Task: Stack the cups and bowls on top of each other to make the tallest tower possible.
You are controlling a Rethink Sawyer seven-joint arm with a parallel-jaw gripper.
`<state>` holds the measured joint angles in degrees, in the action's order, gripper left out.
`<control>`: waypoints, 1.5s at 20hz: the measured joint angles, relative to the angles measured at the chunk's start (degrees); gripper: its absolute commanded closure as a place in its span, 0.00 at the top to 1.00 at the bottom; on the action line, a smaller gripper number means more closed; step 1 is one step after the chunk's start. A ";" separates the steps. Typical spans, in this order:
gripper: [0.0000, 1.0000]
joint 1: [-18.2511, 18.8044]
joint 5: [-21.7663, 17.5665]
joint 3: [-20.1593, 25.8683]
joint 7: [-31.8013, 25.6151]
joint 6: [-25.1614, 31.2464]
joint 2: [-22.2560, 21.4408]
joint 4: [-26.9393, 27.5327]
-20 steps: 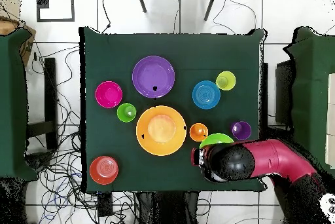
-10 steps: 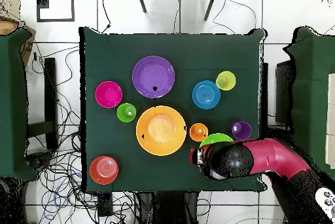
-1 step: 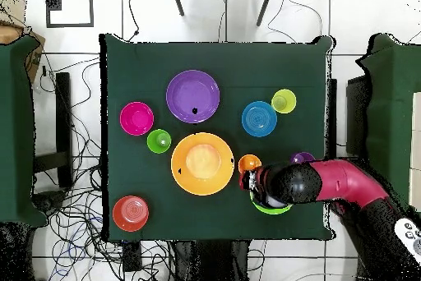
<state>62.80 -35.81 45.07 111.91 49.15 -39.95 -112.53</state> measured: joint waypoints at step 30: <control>1.00 1.01 -0.01 -1.28 0.00 0.01 3.01 4.44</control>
<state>63.81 -35.82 43.79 111.91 49.16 -36.93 -108.09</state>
